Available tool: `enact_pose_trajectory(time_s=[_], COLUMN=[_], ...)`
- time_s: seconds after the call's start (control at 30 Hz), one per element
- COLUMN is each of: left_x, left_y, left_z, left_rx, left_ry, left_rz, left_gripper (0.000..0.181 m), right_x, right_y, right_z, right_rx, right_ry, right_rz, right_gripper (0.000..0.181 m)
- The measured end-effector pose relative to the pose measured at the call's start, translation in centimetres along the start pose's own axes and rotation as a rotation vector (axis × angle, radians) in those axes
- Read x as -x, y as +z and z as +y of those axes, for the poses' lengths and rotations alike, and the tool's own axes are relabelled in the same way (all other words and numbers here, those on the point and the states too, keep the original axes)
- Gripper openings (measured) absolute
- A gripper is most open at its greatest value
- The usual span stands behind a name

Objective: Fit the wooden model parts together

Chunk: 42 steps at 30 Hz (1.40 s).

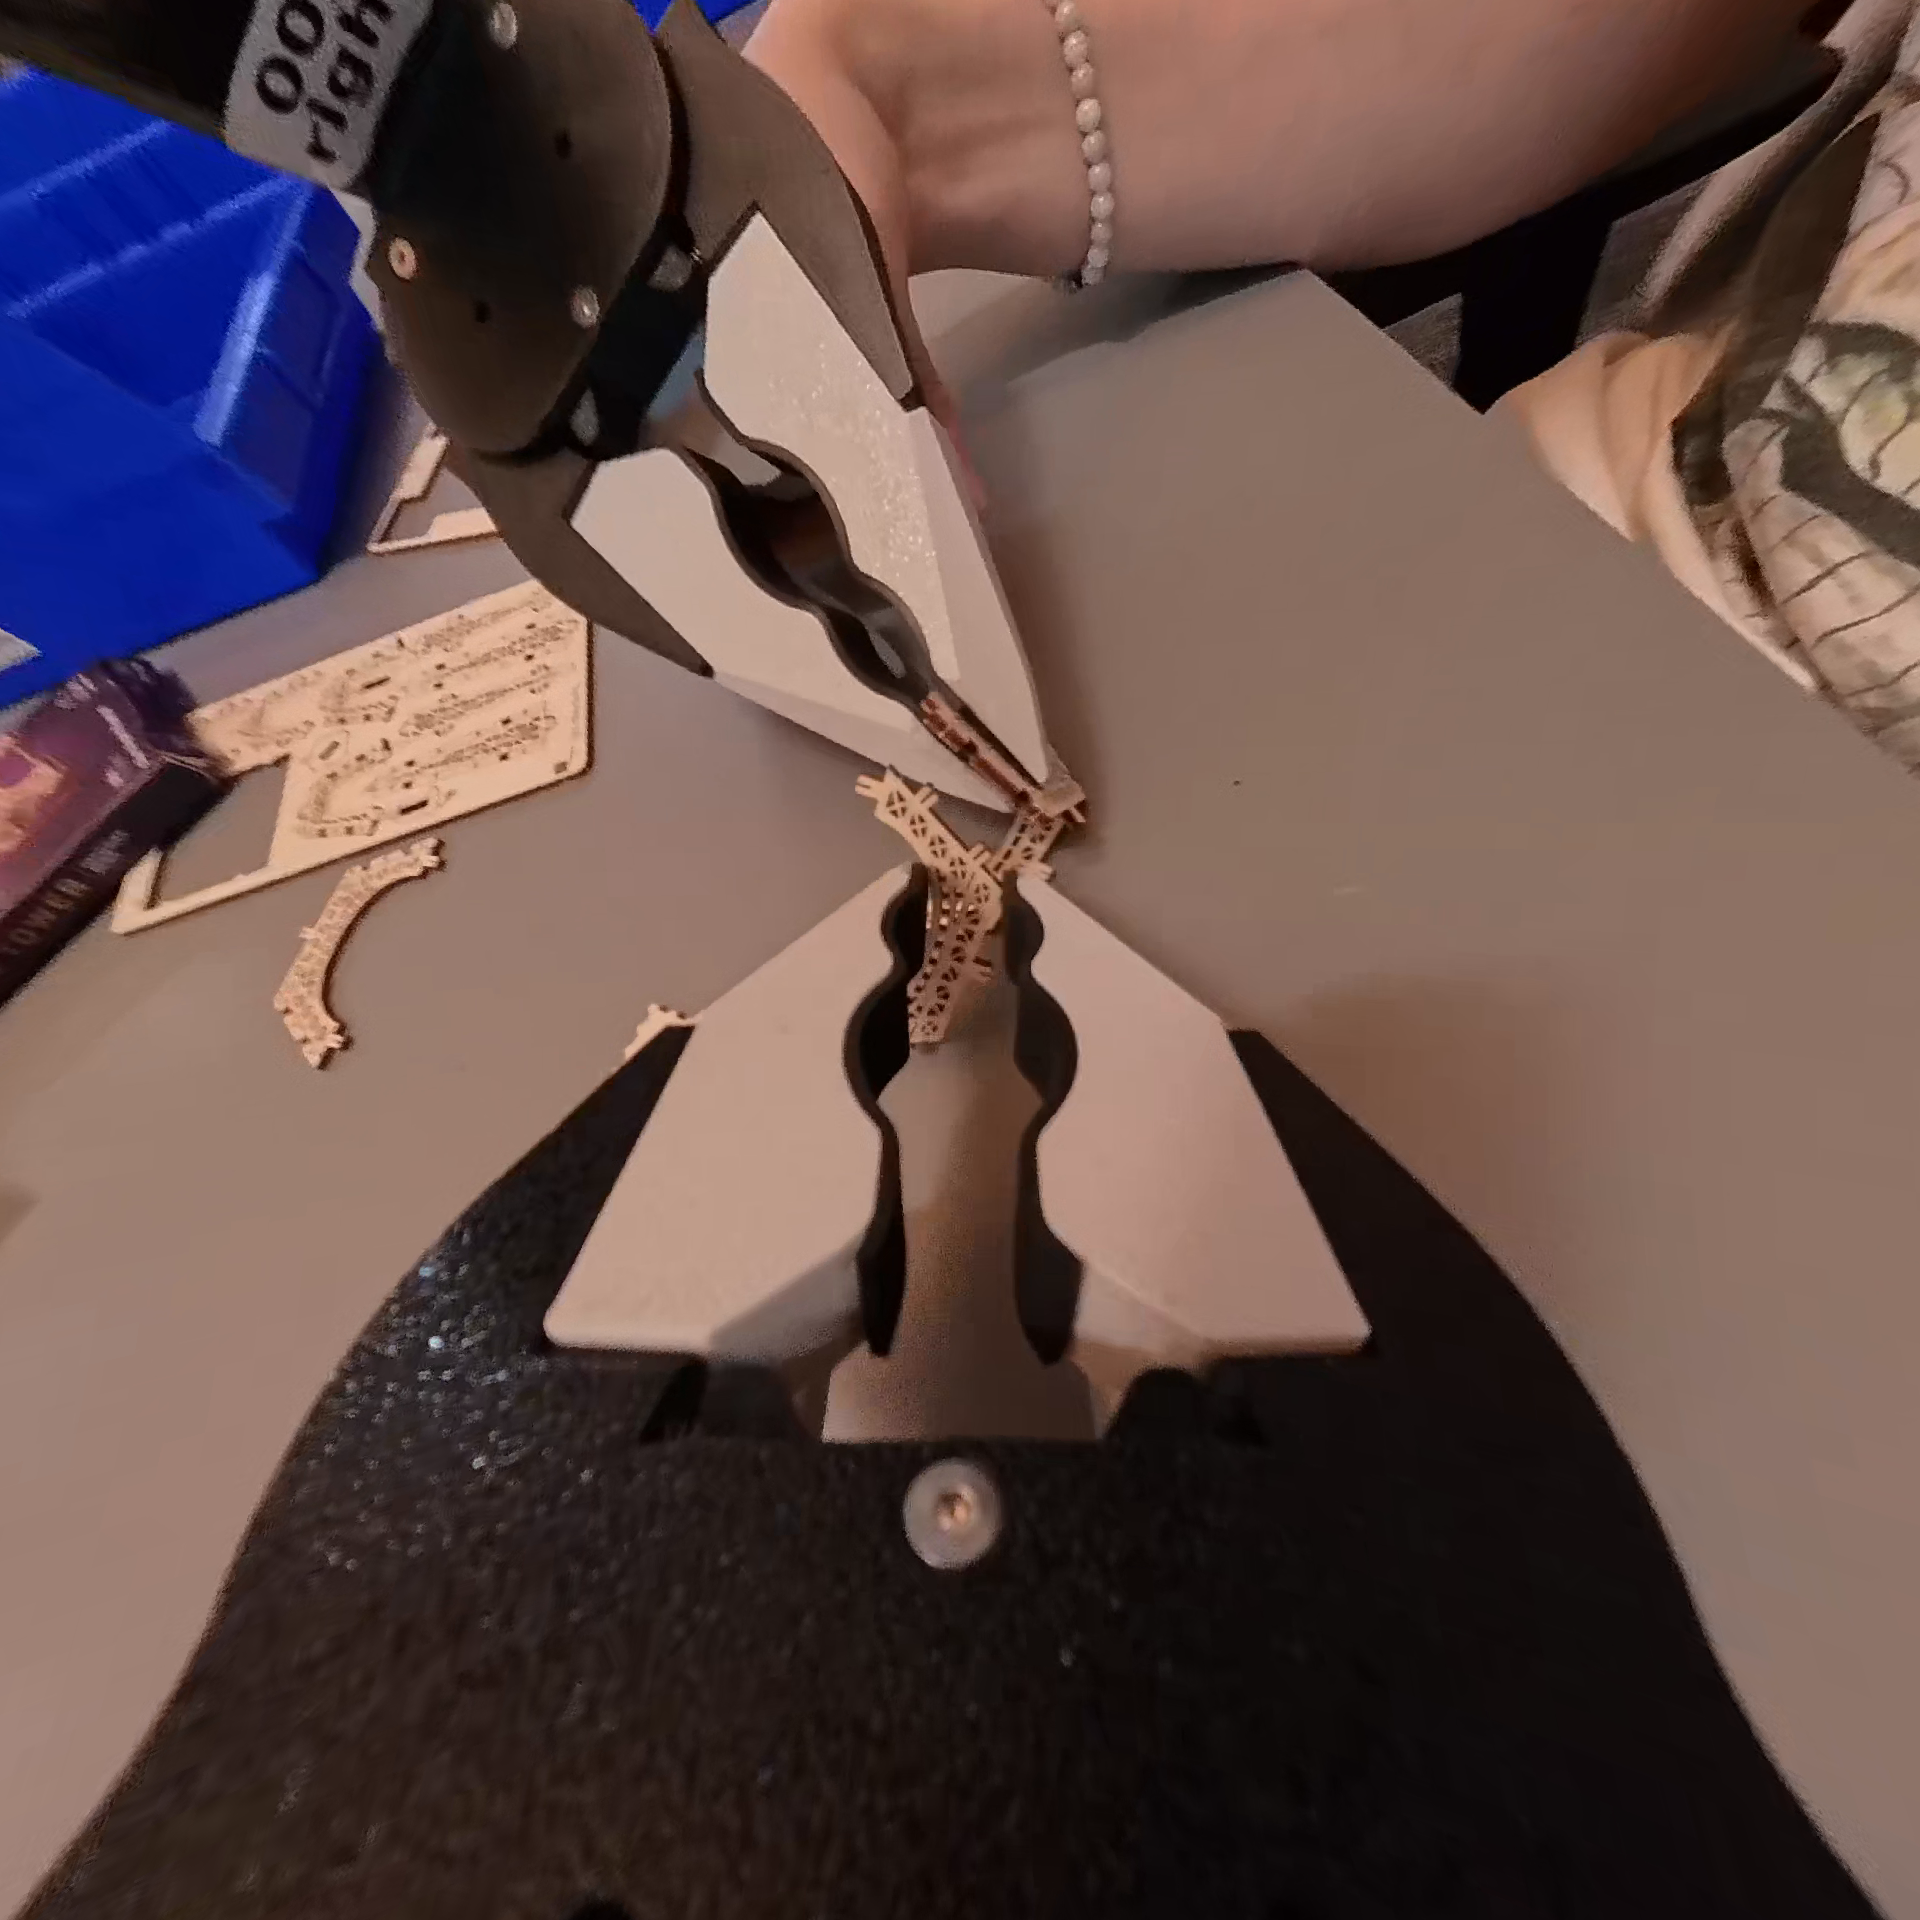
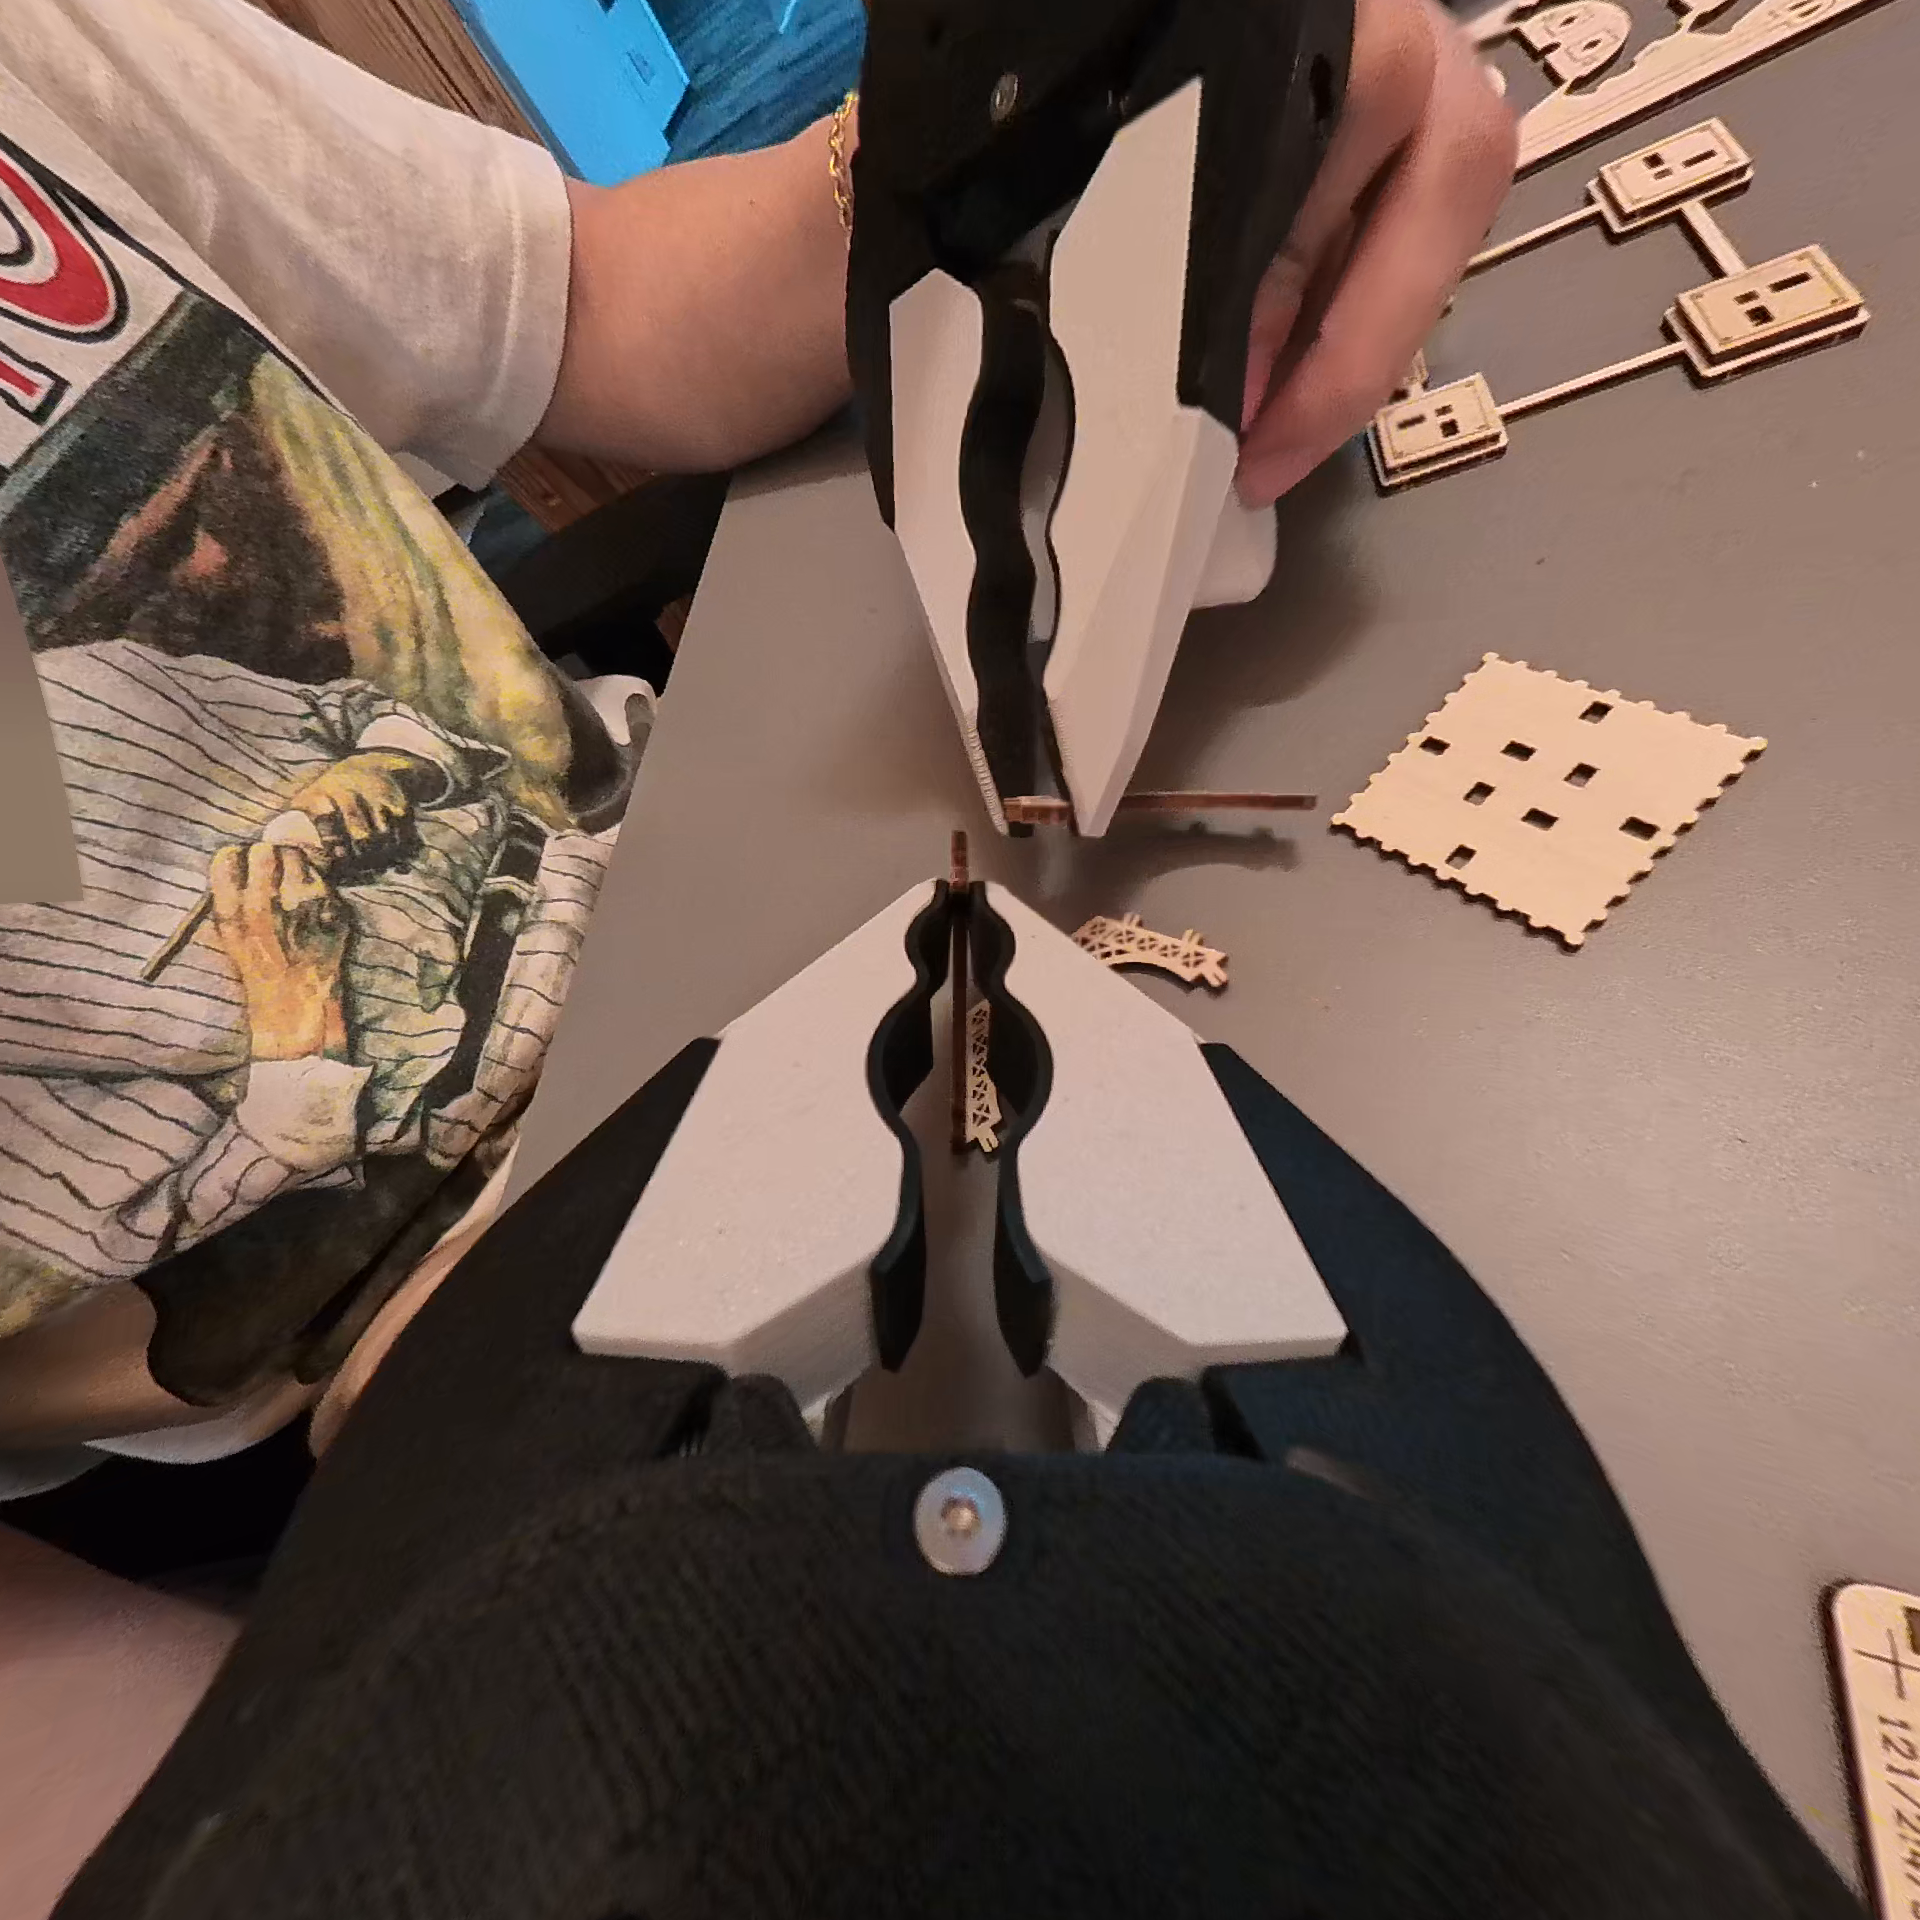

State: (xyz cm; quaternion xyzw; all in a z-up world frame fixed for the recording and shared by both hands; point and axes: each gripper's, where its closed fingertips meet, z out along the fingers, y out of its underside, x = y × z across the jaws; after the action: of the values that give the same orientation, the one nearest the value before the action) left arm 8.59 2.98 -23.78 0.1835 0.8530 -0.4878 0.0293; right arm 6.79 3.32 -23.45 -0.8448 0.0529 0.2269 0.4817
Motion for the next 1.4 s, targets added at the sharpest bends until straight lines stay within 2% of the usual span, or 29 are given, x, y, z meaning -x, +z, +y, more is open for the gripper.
enact_pose_trajectory(time_s=[0.27,0.43,0.7,0.97,1.13,1.4], left_x=[0.7,1.3,2.2,1.9,1.9,1.8], left_y=[0.2,0.3,0.2,0.1,0.2,0.2], left_z=[-0.6,-0.9,-0.7,0.2,0.4,0.1], left_rx=[0.011,-0.019,0.028,0.094,0.187,0.194], left_ry=[0.130,0.105,0.062,0.023,0.050,0.089], left_rz=[-0.088,-0.124,-0.162,-0.134,-0.160,-0.173], left_gripper=[0.010,0.010,0.010,0.010,0.010,0.010], right_x=[-0.5,-0.5,-1.0,-1.1,-1.4,-1.4], right_y=[-0.7,-1.4,-1.3,-0.8,-0.9,-0.7], right_z=[-0.9,-1.5,-1.4,-0.9,-0.9,-0.8], right_rx=[-0.077,-0.134,-0.126,-0.083,-0.091,-0.081], right_ry=[0.083,0.107,0.118,0.124,0.140,0.145], right_rz=[-0.011,-0.027,0.001,0.009,0.016,0.014], right_gripper=[0.001,0.000,0.001,0.001,0.001,0.001])
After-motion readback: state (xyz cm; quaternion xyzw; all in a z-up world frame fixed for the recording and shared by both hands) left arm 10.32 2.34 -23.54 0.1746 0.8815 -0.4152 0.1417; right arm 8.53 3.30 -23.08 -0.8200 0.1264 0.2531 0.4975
